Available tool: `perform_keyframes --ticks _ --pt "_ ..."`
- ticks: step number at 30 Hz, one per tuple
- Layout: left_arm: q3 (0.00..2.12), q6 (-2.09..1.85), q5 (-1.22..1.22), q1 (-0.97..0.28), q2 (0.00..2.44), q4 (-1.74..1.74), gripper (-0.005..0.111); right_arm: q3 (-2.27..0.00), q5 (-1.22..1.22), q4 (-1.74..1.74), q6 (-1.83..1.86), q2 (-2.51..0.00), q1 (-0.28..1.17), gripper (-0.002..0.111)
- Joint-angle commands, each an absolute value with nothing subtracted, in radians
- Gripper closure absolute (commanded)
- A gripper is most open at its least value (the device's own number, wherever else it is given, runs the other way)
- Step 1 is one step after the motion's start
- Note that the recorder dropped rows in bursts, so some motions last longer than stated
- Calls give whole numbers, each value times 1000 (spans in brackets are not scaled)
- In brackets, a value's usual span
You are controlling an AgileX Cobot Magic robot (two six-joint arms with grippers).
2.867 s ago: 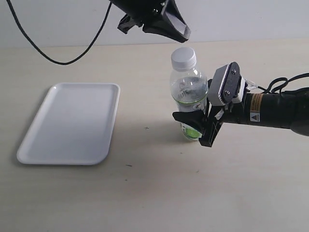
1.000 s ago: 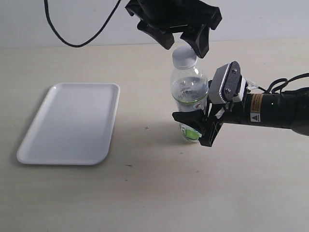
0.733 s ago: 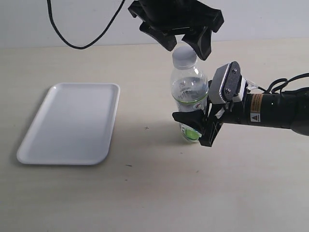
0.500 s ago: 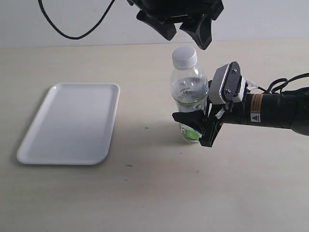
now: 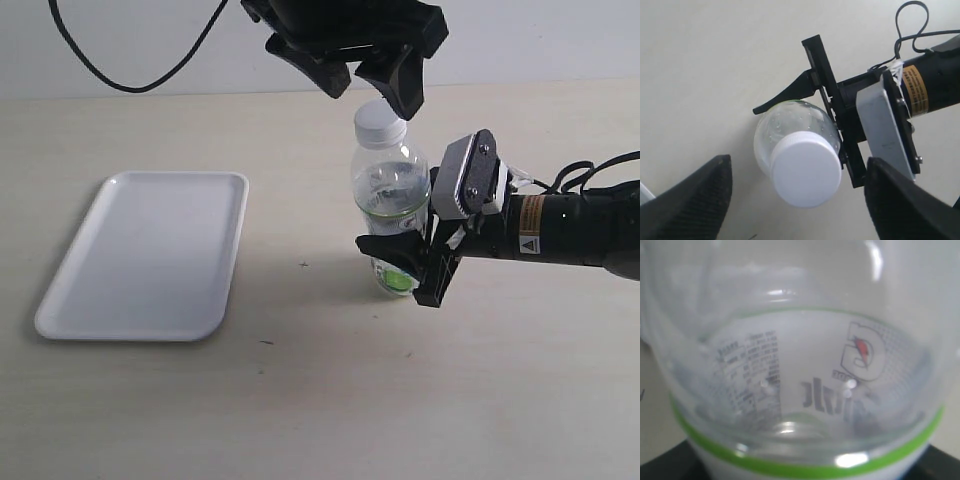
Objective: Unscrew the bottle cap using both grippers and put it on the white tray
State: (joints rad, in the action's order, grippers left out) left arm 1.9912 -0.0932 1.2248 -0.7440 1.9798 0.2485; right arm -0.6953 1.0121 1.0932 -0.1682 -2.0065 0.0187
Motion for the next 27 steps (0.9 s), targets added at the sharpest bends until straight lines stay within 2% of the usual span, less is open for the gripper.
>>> perform_keyframes --ticks 1,21,27 --pt "1980 -98 1221 -749 1964 246 35 -695 1007 1121 -158 -2003 18 108" --pt "1930 -94 1221 -778 1959 261 35 -695 992 1099 -115 -2003 18 108" --pt "1930 -80 1221 -778 1955 232 41 -695 996 1099 -117 -2003 18 108"
